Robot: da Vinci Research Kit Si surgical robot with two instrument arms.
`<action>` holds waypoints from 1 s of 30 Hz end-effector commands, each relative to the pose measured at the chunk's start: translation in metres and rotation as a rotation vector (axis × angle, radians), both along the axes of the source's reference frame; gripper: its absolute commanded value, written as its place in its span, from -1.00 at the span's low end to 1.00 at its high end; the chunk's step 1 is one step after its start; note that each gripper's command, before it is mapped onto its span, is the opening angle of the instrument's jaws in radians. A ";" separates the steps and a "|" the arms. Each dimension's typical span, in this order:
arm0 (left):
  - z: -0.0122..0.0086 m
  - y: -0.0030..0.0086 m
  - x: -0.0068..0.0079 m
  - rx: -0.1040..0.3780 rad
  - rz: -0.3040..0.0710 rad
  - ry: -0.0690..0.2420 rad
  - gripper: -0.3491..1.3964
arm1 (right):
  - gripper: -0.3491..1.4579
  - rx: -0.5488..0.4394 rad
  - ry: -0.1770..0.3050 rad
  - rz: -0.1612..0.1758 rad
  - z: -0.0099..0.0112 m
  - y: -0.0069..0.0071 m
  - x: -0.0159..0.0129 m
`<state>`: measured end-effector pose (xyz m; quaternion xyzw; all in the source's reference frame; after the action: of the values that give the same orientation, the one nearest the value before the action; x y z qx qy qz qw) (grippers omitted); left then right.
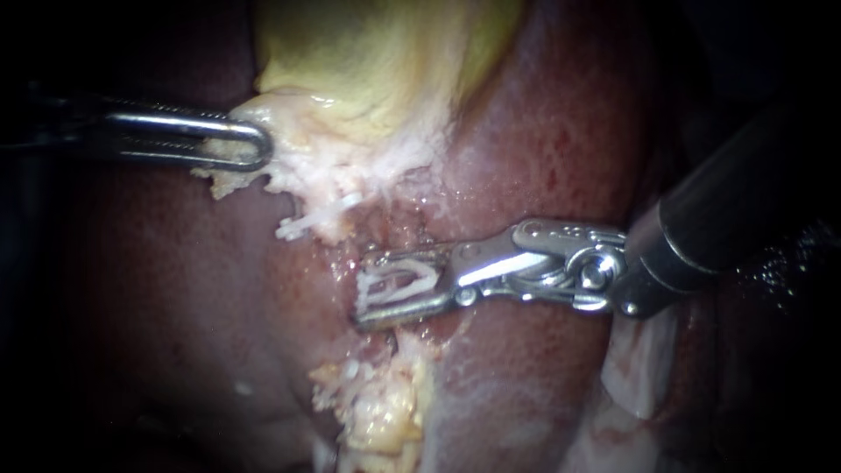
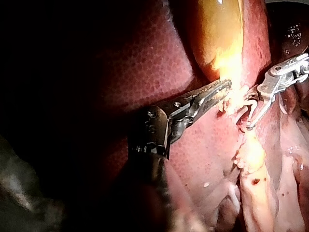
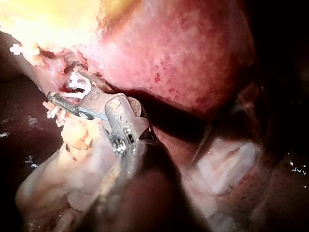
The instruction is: Clipping third clip right tube
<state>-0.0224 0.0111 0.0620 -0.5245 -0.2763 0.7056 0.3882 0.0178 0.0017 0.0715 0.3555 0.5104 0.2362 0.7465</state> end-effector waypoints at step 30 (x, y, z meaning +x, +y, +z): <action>-0.0005 0.0003 0.0009 0.003 0.004 -0.003 -1.00 | -0.08 0.044 0.046 -0.018 -0.0062 0.0025 -0.0064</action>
<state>-0.0215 0.0114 0.0616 -0.5244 -0.2793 0.7051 0.3870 0.0113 0.0046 0.0657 0.3811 0.5194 0.2320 0.7288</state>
